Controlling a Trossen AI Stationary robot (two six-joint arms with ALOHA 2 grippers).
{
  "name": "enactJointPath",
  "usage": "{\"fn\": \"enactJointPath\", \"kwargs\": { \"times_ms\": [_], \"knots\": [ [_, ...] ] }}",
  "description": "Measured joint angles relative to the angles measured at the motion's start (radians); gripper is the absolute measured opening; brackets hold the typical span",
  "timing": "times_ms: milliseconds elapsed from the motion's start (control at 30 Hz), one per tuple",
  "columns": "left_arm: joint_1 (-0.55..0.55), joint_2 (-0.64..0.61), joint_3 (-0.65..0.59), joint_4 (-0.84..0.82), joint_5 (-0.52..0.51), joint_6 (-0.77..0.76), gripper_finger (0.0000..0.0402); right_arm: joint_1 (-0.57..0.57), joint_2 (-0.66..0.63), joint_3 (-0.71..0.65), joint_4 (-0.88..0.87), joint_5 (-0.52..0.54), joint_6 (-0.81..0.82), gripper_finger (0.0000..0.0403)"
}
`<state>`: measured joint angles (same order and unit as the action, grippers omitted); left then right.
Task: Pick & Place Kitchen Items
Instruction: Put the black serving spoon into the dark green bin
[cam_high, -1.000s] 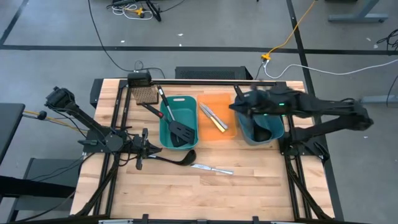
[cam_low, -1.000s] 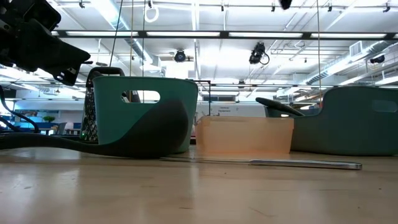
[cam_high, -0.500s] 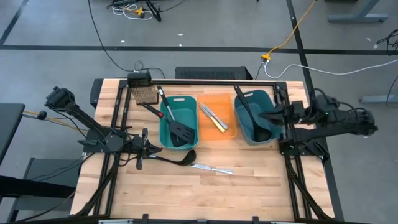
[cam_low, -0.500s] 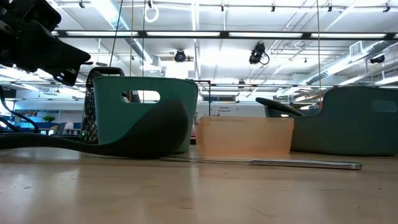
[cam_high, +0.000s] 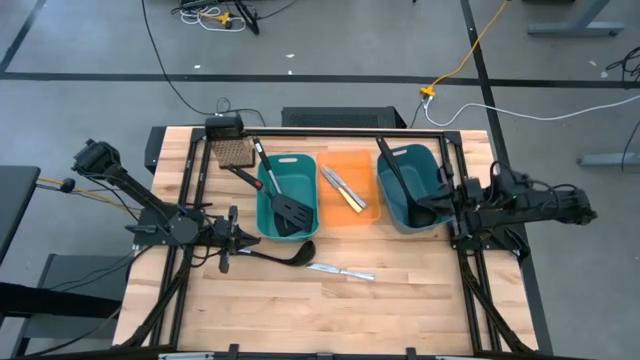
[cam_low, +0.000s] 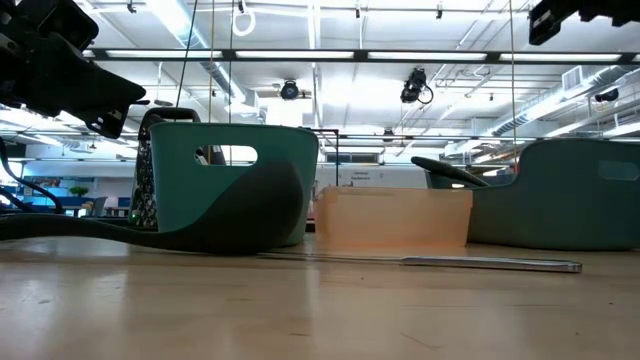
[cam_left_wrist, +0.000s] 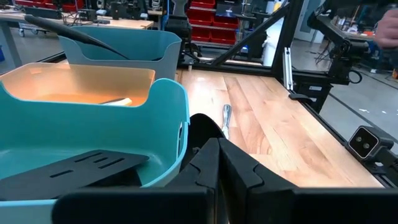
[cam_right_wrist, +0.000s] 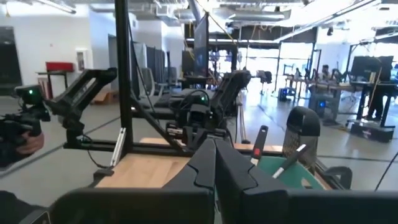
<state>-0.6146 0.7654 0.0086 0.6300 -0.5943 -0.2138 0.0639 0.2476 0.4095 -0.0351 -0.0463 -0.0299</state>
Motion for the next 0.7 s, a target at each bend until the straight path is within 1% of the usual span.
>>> {"fn": "enactJointPath", "kwargs": {
  "times_ms": [267,333,433,700],
  "knots": [
    [0.0,0.0,0.0,-0.001,0.0,0.0,0.0016,0.0,-0.064,-0.068,0.072,-0.022,-0.004,0.0006],
    [0.0,0.0,0.0,-0.002,0.0,0.0,0.0016,0.0,-0.074,-0.083,0.074,-0.01,-0.005,0.0006],
    [0.0,0.0,0.0,-0.006,0.0,0.0,0.0016,0.0,-0.085,-0.109,0.075,0.037,-0.005,0.0006],
    [0.0,0.0,0.0,-0.006,0.0,0.0,0.0016,0.0,-0.093,-0.208,0.161,0.03,0.015,0.0006]
  ]
}}
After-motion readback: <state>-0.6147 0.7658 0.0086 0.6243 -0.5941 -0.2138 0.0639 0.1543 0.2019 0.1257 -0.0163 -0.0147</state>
